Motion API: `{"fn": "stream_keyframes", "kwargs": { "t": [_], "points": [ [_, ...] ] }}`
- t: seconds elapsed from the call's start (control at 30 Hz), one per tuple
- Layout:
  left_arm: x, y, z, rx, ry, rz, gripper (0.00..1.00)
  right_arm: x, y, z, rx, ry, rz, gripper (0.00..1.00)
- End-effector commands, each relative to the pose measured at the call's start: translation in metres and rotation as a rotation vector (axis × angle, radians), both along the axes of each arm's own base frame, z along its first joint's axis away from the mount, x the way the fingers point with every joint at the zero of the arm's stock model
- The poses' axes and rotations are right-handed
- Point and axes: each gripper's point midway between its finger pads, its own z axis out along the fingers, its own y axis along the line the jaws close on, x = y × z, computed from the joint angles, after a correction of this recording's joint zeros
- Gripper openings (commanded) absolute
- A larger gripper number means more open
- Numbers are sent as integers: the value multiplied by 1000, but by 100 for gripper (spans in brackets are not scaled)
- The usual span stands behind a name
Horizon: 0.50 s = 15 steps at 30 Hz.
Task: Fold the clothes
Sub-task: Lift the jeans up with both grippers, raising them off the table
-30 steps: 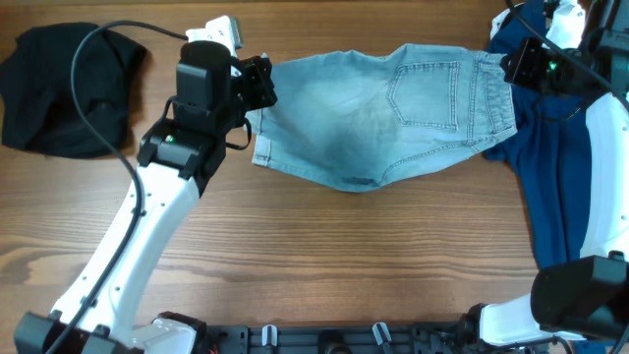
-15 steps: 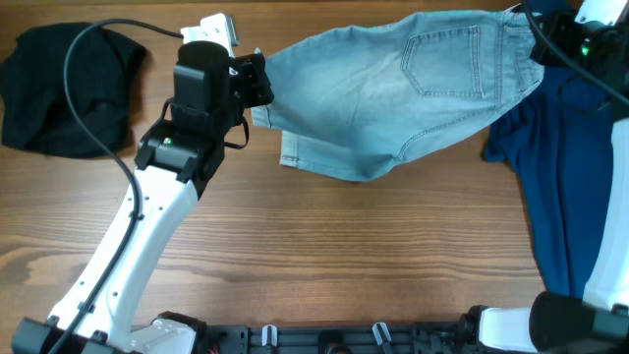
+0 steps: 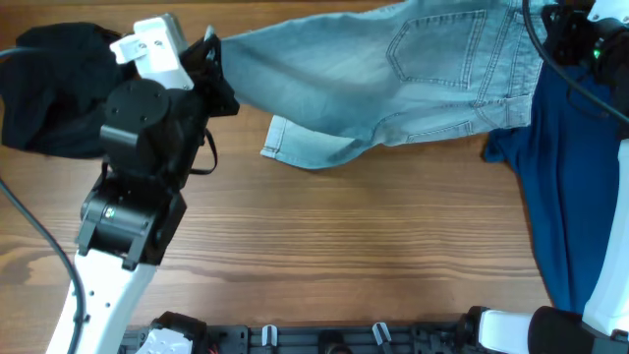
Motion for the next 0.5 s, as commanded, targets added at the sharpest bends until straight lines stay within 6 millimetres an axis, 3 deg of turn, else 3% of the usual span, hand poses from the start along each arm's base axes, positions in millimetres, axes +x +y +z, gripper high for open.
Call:
{"fn": "stream_keyframes", "kwargs": {
  "t": [0.0, 0.1, 0.2, 0.37, 0.47],
  "points": [
    [-10, 11, 20, -36, -35, 47, 4, -8, 1, 27, -28, -68, 2, 5],
    [-14, 14, 26, -31, -57, 54, 4, -9, 2, 25, -24, -61, 3, 4],
    [-23, 16, 43, 2, -119, 48, 4, -9, 4, 38, -32, -111, 16, 4],
    [-57, 27, 79, -11, -234, 49, 4, -32, 16, 88, -55, -272, 52, 4],
    [-83, 35, 99, -34, -301, 51, 4, -63, 23, 125, -87, -387, 57, 4]
  ]
}}
